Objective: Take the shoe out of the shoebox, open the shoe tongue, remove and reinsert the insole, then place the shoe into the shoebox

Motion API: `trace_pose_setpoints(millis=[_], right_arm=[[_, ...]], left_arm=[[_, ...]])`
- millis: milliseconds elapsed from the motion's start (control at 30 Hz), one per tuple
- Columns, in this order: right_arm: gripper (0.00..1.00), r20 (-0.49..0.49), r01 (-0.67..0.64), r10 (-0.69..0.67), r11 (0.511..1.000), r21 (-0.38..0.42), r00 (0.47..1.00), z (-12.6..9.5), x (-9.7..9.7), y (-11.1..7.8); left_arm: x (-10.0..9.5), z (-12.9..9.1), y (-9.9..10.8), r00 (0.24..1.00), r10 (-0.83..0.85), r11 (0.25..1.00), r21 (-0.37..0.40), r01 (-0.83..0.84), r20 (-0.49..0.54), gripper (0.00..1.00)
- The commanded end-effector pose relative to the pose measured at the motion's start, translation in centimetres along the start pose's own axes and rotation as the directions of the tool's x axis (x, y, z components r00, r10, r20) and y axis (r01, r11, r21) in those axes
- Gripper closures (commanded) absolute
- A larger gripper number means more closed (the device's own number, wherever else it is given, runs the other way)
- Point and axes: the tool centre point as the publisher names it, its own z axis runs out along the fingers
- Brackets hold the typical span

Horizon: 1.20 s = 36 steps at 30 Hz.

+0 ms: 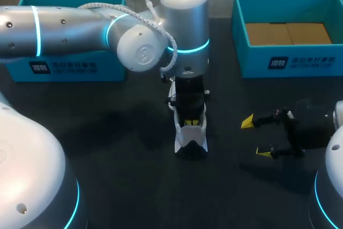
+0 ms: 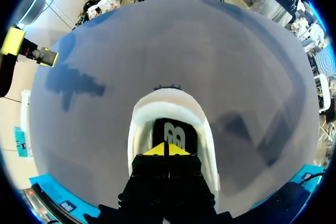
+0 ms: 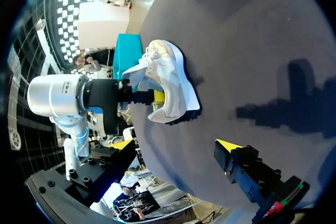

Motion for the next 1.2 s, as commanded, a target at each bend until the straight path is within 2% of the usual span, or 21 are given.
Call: trace_pose_setpoints(millis=[33,300,400,500,900,1000,1033,1100,1167,1200], right_arm=[[0.00,0.002,0.000,0.000,1.000,-0.002,1.000,-0.1,0.1,-0.2],[0.00,0.002,0.000,0.000,1.000,-0.002,1.000,-0.1,0.1,-0.2],[0.00,0.002,0.000,0.000,1.000,-0.002,1.000,-0.1,0.1,-0.2],[0.00,0.002,0.000,0.000,1.000,-0.002,1.000,-0.1,0.1,-0.2],[0.00,0.002,0.000,0.000,1.000,-0.002,1.000,-0.1,0.1,-0.2],[0.00,0.002,0.000,0.000,1.000,-0.002,1.000,-0.1,0.1,-0.2],[0.00,0.002,0.000,0.000,1.000,-0.002,1.000,-0.1,0.1,-0.2],[0.00,0.002,0.000,0.000,1.000,-0.002,1.000,-0.1,0.1,-0.2],[0.00,0.002,0.000,0.000,1.000,-0.002,1.000,-0.1,0.1,-0.2],[0.00,0.002,0.000,0.000,1.000,-0.002,1.000,-0.1,0.1,-0.2]], left_arm=[[0.5,-1.1,0.5,1.000,-0.011,1.000,-0.019,0.011,0.005,1.00],[0.7,-1.7,1.4,1.000,-0.017,0.999,-0.049,0.017,-0.003,1.00],[0.6,-1.8,1.7,1.000,-0.022,0.998,-0.052,0.022,-0.002,0.89],[0.7,-1.8,1.9,1.000,-0.026,0.998,-0.054,0.026,-0.006,0.68],[0.7,-1.1,2.4,0.999,-0.045,0.998,-0.047,0.043,-0.030,0.59],[0.7,-1.2,2.4,0.998,-0.047,0.998,-0.050,0.045,-0.031,0.52],[0.6,-1.2,2.5,0.998,-0.048,0.998,-0.051,0.046,-0.032,0.48],[0.6,-1.2,2.5,0.998,-0.050,0.997,-0.056,0.048,-0.035,0.29],[0.6,-1.2,2.5,0.998,-0.052,0.997,-0.058,0.050,-0.035,0.23],[0.6,-1.3,2.5,0.998,-0.053,0.997,-0.059,0.051,-0.035,0.13]])
